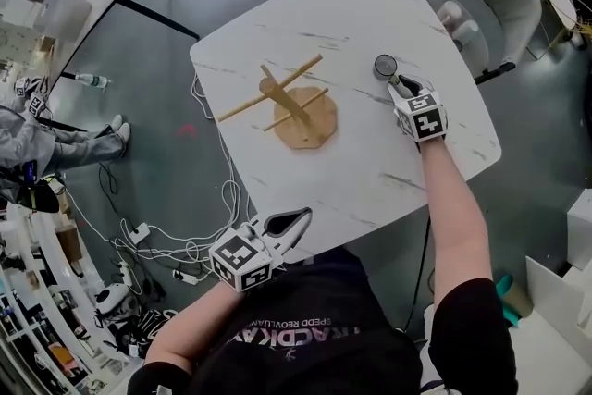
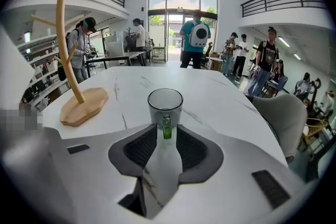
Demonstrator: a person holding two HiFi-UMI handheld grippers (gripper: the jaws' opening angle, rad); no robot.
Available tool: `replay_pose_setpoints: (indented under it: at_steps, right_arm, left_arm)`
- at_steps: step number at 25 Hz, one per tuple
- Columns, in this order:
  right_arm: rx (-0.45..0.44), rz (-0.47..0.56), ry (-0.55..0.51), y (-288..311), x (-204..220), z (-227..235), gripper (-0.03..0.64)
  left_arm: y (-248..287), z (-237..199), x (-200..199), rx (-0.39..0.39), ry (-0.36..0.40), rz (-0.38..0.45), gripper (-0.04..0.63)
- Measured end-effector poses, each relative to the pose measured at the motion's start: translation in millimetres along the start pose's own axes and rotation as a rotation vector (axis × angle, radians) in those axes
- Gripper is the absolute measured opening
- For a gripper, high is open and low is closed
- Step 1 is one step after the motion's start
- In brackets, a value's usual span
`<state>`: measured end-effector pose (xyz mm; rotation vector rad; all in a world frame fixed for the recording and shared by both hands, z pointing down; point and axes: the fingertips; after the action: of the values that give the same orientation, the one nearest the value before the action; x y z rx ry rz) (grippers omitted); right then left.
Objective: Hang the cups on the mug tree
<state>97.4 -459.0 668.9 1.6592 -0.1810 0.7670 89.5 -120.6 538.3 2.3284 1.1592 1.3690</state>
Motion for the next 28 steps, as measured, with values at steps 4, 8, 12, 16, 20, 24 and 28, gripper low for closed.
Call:
replay_pose_setpoints:
  at_steps: [4, 8, 12, 16, 20, 24, 28]
  right_arm:
    - [0.006, -0.014, -0.003, 7, 0, 1, 0.098]
    - [0.016, -0.01, 0.006, 6, -1, 2, 0.053]
    - [0.027, 0.015, 0.017, 0, 1, -1, 0.043]
    - [0.033, 0.045, 0.011, -12, 3, -11, 0.041]
    - [0.043, 0.065, -0.015, -27, 2, -22, 0.041]
    - [0.046, 0.087, -0.03, -39, 0, -31, 0.041]
    - [0.058, 0.094, -0.053, -55, -1, -44, 0.041]
  left_arm:
    - [-4, -3, 3, -0.008, -0.014, 0.0, -0.003]
    - [-6, -3, 3, -0.011, -0.014, 0.003, -0.003]
    - [-6, -2, 5, -0.01, -0.012, 0.003, -0.003]
    - [-8, 0, 5, -0.006, -0.002, 0.002, -0.003]
    - [-7, 3, 5, 0.006, 0.011, 0.001, -0.003]
    - [-5, 5, 3, 0.02, 0.028, 0.0, -0.003]
    - [-9, 7, 0, 0.036, 0.05, 0.003, -0.003]
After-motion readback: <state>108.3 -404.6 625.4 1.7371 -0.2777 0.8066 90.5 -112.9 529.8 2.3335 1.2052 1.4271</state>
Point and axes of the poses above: the fingertips, and each gripper's own axes: y forward along the fingers, z to its right, x out of its underside, and after that the axes turned 10 degrees about -z, right-handed
